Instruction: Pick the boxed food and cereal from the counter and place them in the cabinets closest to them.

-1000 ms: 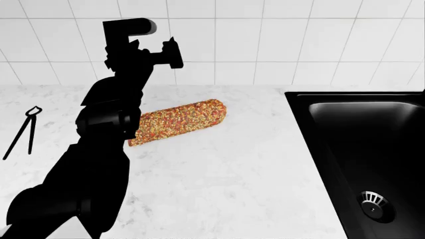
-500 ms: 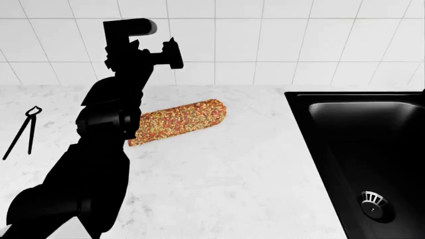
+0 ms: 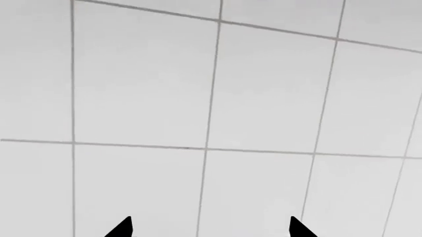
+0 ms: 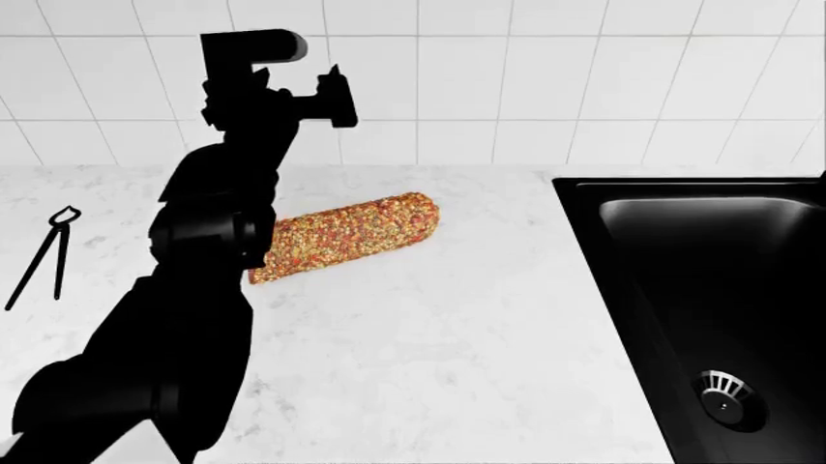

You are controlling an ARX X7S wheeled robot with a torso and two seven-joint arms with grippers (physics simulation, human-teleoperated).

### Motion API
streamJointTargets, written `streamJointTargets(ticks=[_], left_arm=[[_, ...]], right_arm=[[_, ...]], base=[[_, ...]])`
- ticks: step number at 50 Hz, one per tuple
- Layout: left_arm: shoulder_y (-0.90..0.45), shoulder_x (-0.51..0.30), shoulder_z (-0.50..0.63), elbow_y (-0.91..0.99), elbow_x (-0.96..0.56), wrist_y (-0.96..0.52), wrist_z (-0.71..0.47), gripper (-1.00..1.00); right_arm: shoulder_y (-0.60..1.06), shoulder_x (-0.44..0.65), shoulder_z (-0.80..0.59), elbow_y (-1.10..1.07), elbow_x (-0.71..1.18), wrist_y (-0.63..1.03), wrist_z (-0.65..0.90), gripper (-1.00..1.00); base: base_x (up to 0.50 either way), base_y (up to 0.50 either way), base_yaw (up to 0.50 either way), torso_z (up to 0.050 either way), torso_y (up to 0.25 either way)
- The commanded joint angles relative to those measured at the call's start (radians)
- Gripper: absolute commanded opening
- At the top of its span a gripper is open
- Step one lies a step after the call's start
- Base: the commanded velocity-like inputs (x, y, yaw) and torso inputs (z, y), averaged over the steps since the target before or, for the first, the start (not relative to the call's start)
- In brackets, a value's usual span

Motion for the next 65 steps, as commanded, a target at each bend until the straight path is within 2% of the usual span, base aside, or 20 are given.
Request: streamJointTargets(ticks=[1, 4, 6, 8, 14, 19, 28, 33, 40, 45, 49, 61, 65], left_arm=[[-0.083, 0.013, 0.063, 0.001, -0.055, 0.05, 0.012, 1.0], [-0.114, 0.013, 0.164, 0.049, -0.146, 0.032, 0.007, 1.0], [-0.022, 0.004, 0.191, 0.331, -0.17, -0.123, -0.011, 1.0], [0.031, -0.005, 0.208, 0.51, -0.184, -0.228, -0.025, 1.0], [0.101, -0.027, 0.228, 0.778, -0.225, -0.382, -0.042, 1.0], [0.135, -0.042, 0.236, 0.918, -0.252, -0.462, -0.056, 1.0], [0.153, -0.057, 0.25, 1.001, -0.276, -0.504, -0.068, 1.0], [0.182, -0.071, 0.254, 1.123, -0.305, -0.586, -0.088, 1.0], [0.251, -0.101, 0.241, 1.401, -0.377, -0.768, -0.14, 1.0], [0.303, -0.124, 0.223, 1.605, -0.444, -0.918, -0.182, 1.0], [0.347, -0.137, 0.177, 1.769, -0.512, -1.024, -0.219, 1.0], [0.452, -0.126, -0.076, 2.223, -0.801, -1.327, -0.355, 1.0], [0.443, -0.111, -0.184, 2.316, -0.923, -1.417, -0.405, 1.0]], right_arm=[[-0.082, -0.011, -0.063, 0.025, 0.228, 0.371, 0.04, 1.0], [-0.069, -0.002, -0.049, -0.021, 0.247, 0.401, 0.066, 1.0], [-0.062, 0.004, -0.037, -0.047, 0.262, 0.418, 0.082, 1.0], [-0.047, 0.009, -0.024, -0.067, 0.276, 0.437, 0.098, 1.0], [-0.007, 0.019, 0.021, -0.13, 0.325, 0.489, 0.146, 1.0], [0.069, 0.007, 0.042, -0.154, 0.349, 0.52, 0.165, 1.0], [0.18, -0.007, 0.02, -0.155, 0.332, 0.546, 0.163, 1.0], [0.223, -0.009, 0.028, -0.179, 0.34, 0.582, 0.182, 1.0], [0.242, -0.054, 0.176, -0.262, 0.27, 0.709, 0.177, 1.0], [0.242, -0.02, 0.18, -0.303, 0.458, 0.71, 0.326, 1.0], [0.243, 0.023, 0.18, -0.336, 0.714, 0.71, 0.53, 1.0], [0.242, 0.096, 0.198, -0.367, 1.416, 0.709, 1.08, 1.0], [0.242, 0.148, 0.141, -0.46, 1.511, 0.619, 1.093, 1.0]], base=[[0.0, 0.0, 0.0, 0.0, 0.0], [0.0, 0.0, 0.0, 0.0, 0.0], [0.0, 0.0, 0.0, 0.0, 0.0], [0.0, 0.0, 0.0, 0.0, 0.0], [0.0, 0.0, 0.0, 0.0, 0.0], [0.0, 0.0, 0.0, 0.0, 0.0], [0.0, 0.0, 0.0, 0.0, 0.0], [0.0, 0.0, 0.0, 0.0, 0.0], [0.0, 0.0, 0.0, 0.0, 0.0], [0.0, 0.0, 0.0, 0.0, 0.0], [0.0, 0.0, 0.0, 0.0, 0.0], [0.0, 0.0, 0.0, 0.0, 0.0], [0.0, 0.0, 0.0, 0.0, 0.0]])
